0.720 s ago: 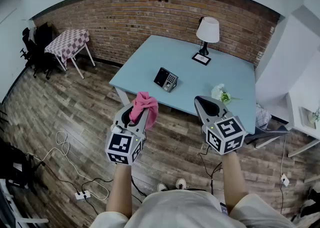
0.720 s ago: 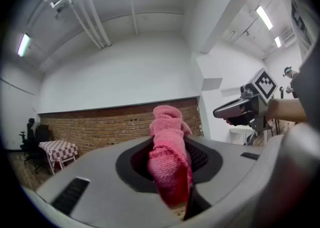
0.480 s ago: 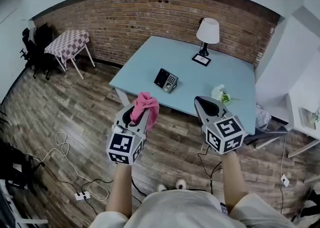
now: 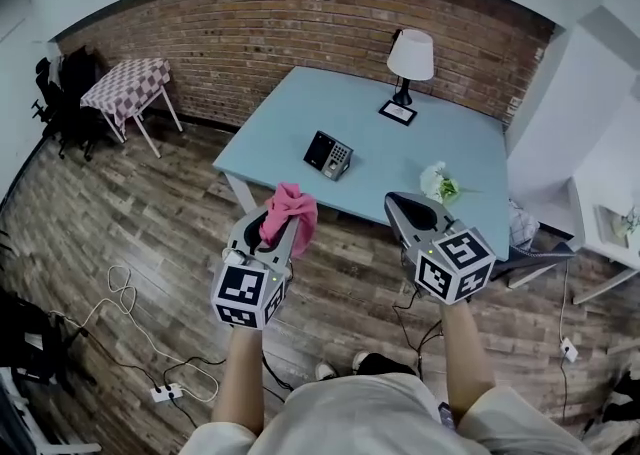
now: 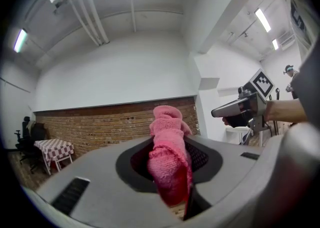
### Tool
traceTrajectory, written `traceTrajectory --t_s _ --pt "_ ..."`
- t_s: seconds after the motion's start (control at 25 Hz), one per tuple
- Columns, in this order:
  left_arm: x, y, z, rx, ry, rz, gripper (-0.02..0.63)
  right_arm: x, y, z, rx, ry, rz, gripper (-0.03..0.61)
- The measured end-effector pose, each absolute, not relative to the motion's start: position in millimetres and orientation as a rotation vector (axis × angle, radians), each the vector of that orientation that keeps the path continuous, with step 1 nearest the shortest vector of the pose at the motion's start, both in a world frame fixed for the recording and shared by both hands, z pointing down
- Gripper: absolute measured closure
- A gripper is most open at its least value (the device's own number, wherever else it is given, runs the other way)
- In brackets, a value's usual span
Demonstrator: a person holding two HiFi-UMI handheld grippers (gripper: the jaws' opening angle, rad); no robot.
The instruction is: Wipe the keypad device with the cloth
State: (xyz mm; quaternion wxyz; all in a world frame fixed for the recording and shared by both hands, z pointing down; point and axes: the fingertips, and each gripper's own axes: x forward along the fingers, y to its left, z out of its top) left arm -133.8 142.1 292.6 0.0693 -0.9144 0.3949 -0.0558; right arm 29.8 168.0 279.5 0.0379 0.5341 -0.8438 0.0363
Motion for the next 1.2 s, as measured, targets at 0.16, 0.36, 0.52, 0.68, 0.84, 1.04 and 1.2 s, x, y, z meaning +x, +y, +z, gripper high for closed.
traceTrajectory --t_s 0.16,0.36,0.52,0.68,0.84,1.04,1.2 --pt "-136.6 139.7 303.1 -2.777 1.175 -0.177 0.471 24.8 167.0 286.8 1.631 -2.606 0.128 0.561" --pt "-134.4 119.1 314.1 -2.789 1.177 -0.198 0.471 22.7 146.1 301.0 1.610 -2.603 0.155 0.561" --pt "-128.0 86.5 315.6 -2.779 1.181 -0.203 0.471 29.1 113.0 307.2 1.607 -2.599 0.139 0.561" --pt "-111.7 43.2 315.6 -2.766 1.198 -0.203 0.471 44.6 67.7 311.2 1.605 -2.567 0.045 0.560" --pt "-91.3 -2.7 312.2 -2.758 1.223 -0.194 0.471 63.7 20.2 310.8 1.597 -2.560 0.020 0.559" --pt "-68.9 -52.0 310.4 -2.745 1.262 -0.190 0.471 88.1 -36.7 310.1 1.600 -2.594 0.069 0.560" --pt "-56.3 -83.0 309.6 -2.742 1.297 -0.196 0.471 101.7 -71.2 309.1 1.604 -2.598 0.079 0.559"
